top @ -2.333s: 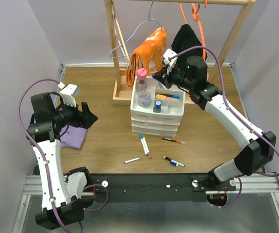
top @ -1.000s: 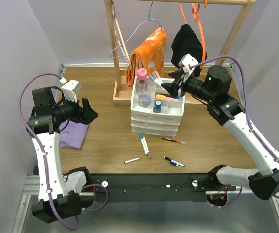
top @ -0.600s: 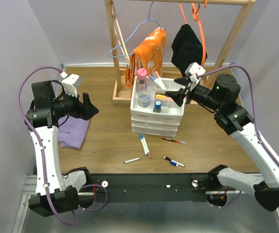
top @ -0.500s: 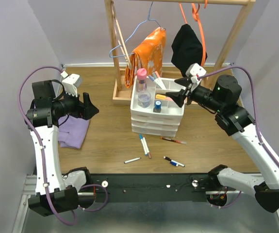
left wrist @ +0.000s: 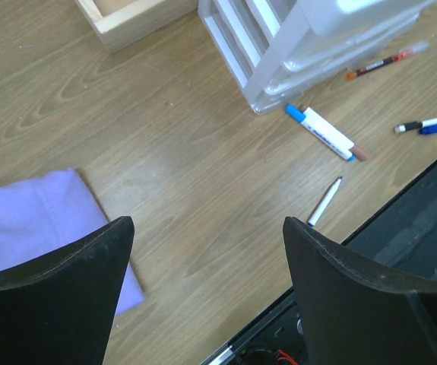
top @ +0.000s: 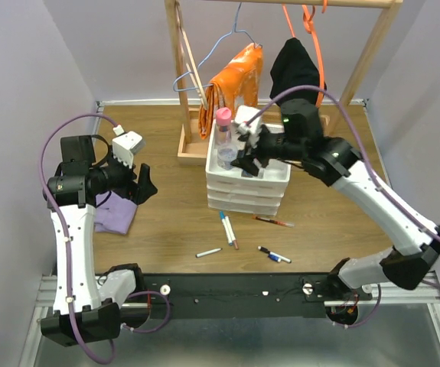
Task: Sort the stationery into containers
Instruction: Move the pen to the center of the board.
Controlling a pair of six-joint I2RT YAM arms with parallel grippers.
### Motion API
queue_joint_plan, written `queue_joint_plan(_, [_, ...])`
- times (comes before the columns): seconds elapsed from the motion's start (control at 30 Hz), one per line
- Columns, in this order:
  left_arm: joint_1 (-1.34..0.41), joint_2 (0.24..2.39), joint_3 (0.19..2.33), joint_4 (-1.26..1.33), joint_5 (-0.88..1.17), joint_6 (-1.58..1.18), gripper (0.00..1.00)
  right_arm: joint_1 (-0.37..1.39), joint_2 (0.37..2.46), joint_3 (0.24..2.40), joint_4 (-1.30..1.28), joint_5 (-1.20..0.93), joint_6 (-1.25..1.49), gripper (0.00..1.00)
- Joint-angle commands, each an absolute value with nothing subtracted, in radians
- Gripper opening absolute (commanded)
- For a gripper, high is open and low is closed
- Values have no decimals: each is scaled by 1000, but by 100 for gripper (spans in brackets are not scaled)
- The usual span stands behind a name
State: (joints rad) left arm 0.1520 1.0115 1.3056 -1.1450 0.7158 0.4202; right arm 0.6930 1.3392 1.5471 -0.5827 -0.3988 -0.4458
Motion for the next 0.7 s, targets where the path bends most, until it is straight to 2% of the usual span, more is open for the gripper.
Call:
queue_joint_plan(0.0, [147,980,1215,-1167,730,509,89,880,1465,1638,-793,-250,-584,73])
queue_joint_plan(0.07, [147,983,1175,-1140,741,503,89,991,1488,1608,-763,-210,-583,73])
queue_joint_plan(0.2, [147,994,1166,-1120,723,472,89,1032,1546,1557,-649,-176,-274,73])
queue_joint_plan(0.37, [147,1003,1212,-1086,634,445,89,1132,1611,1496,-510,-42,-78,72])
queue_joint_plan(0.5, [150,991,1207,-1069,598,436,89,1152,1698,1476,-500,95,127,72])
queue_joint_plan(0.67, [156,959,1167,-999,520,358,89,1152,1814,1500,-557,212,256,71])
